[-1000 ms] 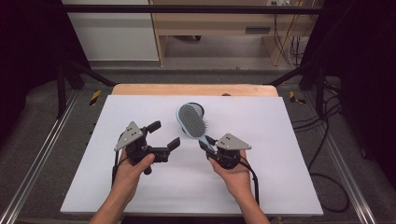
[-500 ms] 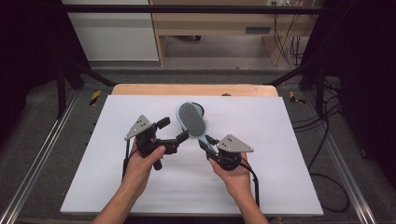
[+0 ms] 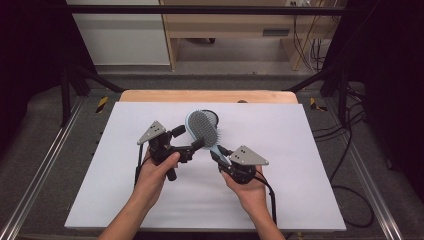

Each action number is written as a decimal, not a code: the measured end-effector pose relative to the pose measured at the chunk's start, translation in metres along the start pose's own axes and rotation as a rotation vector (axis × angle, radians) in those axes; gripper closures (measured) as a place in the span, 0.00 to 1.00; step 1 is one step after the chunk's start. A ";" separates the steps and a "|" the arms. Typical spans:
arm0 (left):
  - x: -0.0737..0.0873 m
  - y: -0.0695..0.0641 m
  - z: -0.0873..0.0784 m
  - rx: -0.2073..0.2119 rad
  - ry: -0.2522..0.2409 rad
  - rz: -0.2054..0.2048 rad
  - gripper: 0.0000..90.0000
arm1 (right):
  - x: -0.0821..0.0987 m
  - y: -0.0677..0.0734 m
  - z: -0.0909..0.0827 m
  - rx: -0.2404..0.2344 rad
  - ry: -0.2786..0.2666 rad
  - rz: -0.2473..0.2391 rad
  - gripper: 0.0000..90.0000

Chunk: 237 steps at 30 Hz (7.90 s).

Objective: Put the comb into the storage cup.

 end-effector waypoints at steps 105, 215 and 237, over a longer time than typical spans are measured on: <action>-0.001 -0.013 0.020 -0.009 -0.093 -0.155 0.58 | 0.011 0.001 0.007 -0.057 0.078 0.072 0.27; -0.129 0.030 0.056 -0.128 -0.289 -0.046 0.57 | 0.056 -0.084 -0.070 0.196 0.066 0.154 0.04; -0.129 0.050 0.065 -0.180 -0.269 -0.013 0.57 | 0.056 -0.098 -0.092 0.256 0.023 0.136 0.05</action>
Point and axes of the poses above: each handheld gripper's, and its own axes: z roughly forward along the jaws, x roughly out of its underside, y roughly to its left, the point moved 5 cm from there along z, roughly forward along the jaws, and after that the axes turned 1 degree about x, right-handed, at the moved point
